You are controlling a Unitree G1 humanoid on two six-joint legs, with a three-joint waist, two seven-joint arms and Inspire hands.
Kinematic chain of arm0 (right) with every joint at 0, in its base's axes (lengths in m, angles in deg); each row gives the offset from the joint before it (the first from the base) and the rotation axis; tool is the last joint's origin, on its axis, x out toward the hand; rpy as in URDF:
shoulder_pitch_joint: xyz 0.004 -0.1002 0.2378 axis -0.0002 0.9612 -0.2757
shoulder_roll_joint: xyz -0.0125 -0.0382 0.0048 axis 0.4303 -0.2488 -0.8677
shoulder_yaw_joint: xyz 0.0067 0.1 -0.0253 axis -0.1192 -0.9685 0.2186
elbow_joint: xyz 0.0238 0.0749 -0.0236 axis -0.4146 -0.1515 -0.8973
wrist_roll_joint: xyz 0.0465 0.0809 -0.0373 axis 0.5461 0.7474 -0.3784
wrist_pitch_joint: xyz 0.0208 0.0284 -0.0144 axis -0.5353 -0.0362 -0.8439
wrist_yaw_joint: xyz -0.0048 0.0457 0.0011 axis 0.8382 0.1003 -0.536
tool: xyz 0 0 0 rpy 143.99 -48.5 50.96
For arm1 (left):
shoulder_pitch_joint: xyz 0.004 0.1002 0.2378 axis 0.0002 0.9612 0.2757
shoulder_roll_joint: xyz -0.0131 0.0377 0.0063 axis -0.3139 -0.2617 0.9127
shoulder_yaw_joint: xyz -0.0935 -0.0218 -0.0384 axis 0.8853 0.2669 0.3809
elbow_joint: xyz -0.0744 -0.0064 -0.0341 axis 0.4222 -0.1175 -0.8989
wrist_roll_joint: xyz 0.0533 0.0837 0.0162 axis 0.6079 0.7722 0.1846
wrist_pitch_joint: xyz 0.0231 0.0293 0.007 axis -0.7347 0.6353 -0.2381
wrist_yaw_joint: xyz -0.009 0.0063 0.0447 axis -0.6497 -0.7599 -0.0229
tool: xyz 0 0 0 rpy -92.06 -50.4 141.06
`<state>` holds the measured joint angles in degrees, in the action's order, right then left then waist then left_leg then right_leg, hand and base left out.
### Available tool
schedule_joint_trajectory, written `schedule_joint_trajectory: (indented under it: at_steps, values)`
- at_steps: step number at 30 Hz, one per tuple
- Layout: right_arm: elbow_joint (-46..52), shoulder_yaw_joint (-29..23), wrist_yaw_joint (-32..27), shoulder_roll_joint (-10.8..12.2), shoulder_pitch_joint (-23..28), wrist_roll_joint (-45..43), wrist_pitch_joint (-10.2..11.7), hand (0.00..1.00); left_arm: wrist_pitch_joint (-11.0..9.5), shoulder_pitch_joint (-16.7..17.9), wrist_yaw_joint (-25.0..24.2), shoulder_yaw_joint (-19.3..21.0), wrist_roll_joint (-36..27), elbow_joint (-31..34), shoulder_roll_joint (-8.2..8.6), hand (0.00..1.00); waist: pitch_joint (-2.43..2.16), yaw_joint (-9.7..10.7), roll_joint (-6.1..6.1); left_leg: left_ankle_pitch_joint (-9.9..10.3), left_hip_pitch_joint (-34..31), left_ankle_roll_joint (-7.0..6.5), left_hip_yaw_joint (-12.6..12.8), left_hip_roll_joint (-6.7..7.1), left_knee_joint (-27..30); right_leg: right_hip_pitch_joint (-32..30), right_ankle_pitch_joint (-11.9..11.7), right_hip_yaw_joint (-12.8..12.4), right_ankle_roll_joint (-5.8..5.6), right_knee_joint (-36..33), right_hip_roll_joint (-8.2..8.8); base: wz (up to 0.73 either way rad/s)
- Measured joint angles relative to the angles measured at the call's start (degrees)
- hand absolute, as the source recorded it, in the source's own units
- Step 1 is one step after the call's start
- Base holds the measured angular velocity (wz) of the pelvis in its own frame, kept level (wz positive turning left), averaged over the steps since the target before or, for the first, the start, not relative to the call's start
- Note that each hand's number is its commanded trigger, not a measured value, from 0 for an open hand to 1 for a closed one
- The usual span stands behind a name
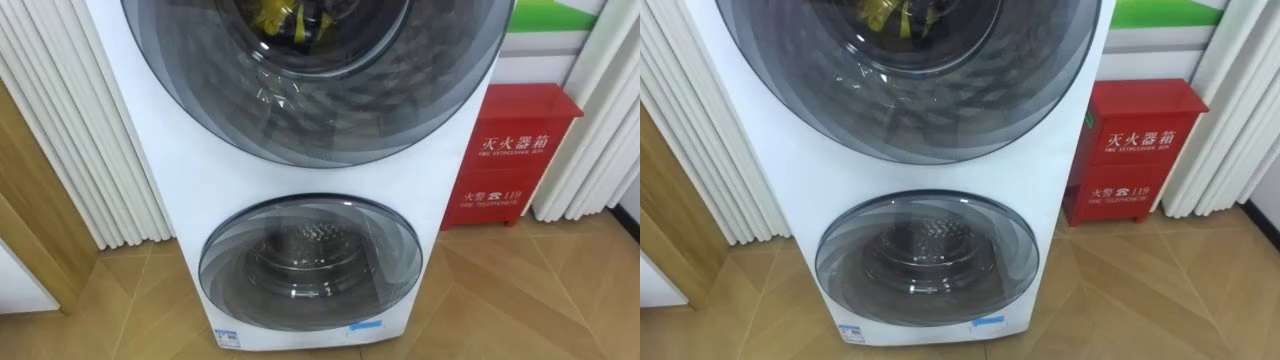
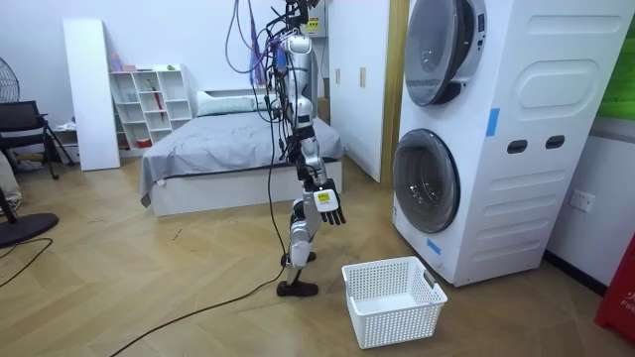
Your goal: Pick clothes from washing machine
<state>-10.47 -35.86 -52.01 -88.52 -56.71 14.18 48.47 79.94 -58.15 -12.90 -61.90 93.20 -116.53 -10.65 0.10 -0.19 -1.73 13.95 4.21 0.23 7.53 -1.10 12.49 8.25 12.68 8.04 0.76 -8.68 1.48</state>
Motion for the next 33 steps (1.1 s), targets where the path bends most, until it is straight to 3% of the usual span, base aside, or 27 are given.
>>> schedule_joint_trajectory:
  at_steps: [9, 25, 33]
  values:
    - [0.02, 0.04, 0.57, -0.04, 0.04, 0.47, -0.03, 0.0, 0.27, 0.01, -0.1, -0.01, 0.05, -0.01, 0.0, 0.0, 0.14, -0.06, 0.4, 0.01, -0.55, 0.0, -0.21, -0.05, 0.74, -0.07, 0.0, 0.38, 0.0, -0.01, 0.0, 0.01]
    - [-0.17, -0.14, 1.36, -0.11, -0.16, 0.53, -1.28, 0.0, 3.98, -0.26, -4.86, 0.02, 0.18, -2.37, -0.13, 0.0, 0.16, -0.01, 1.25, 0.02, -0.96, 0.01, -0.87, -0.08, 1.15, -0.02, 0.0, 1.6, 0.0, -0.05, 0.01, 0.01]
    - [0.21, -0.4, 1.21, -0.13, -0.7, 0.48, -1.3, 0.0, 4.2, -0.96, -5.15, -0.02, 0.65, -2.09, -0.03, 0.0, 0.3, -0.01, 1.35, 0.02, -1.07, 0.01, -0.89, -0.08, 0.97, -0.05, 0.0, 1.41, 0.0, -0.02, -0.02, 0.0]
